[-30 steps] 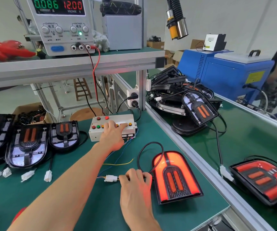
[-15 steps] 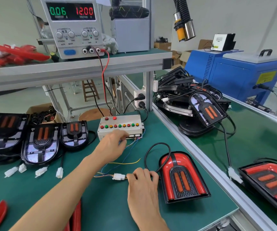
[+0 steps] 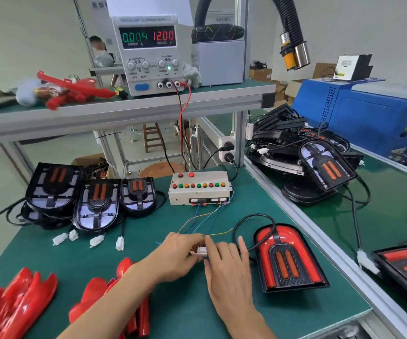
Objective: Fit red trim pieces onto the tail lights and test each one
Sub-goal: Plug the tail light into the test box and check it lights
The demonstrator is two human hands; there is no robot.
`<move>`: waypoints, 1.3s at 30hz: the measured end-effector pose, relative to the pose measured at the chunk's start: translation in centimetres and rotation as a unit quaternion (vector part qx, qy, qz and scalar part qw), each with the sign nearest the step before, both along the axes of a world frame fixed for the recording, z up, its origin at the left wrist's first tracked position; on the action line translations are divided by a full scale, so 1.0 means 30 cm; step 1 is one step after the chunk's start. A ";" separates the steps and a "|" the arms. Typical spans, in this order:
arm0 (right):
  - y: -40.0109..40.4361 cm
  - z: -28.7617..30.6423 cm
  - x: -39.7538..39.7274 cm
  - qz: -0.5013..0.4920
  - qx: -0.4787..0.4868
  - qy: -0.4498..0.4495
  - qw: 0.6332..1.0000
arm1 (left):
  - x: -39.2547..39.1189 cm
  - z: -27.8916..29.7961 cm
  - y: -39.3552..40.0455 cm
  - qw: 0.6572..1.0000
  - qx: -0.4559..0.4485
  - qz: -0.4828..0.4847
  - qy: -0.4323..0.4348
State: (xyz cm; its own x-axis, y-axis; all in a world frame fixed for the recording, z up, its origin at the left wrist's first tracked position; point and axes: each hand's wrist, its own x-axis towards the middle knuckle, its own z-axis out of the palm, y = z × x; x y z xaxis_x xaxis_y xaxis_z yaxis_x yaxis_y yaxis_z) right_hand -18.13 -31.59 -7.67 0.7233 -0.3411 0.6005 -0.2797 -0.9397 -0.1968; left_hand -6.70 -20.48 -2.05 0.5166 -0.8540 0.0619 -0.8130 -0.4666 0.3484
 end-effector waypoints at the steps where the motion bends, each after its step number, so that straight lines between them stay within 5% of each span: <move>1: 0.001 -0.001 0.001 0.002 -0.001 -0.008 1.000 | 0.001 0.004 0.000 1.000 0.002 -0.010 -0.005; 9: 0.000 -0.021 0.004 0.007 -0.047 -0.033 0.998 | 0.009 -0.001 0.053 0.951 0.032 -0.108 -0.288; 15: 0.012 -0.016 0.005 -0.020 -0.063 -0.042 0.997 | 0.008 0.031 0.036 0.913 0.122 -0.148 -0.361; 20: 0.003 -0.011 0.007 -0.002 -0.057 -0.002 0.998 | 0.014 0.034 0.027 0.903 0.194 -0.141 -0.357; 39: 0.000 -0.022 0.006 0.023 -0.027 0.039 0.999 | 0.041 -0.005 0.035 0.960 0.174 -0.089 -0.199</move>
State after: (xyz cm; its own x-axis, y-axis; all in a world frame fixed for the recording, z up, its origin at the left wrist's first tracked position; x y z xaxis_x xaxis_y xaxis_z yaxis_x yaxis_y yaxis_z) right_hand -17.97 -31.59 -8.32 0.7821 -0.2755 0.5589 -0.2488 -0.9604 -0.1254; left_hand -5.47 -19.44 -2.19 0.3546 -0.9315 -0.0810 -0.9272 -0.3391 -0.1593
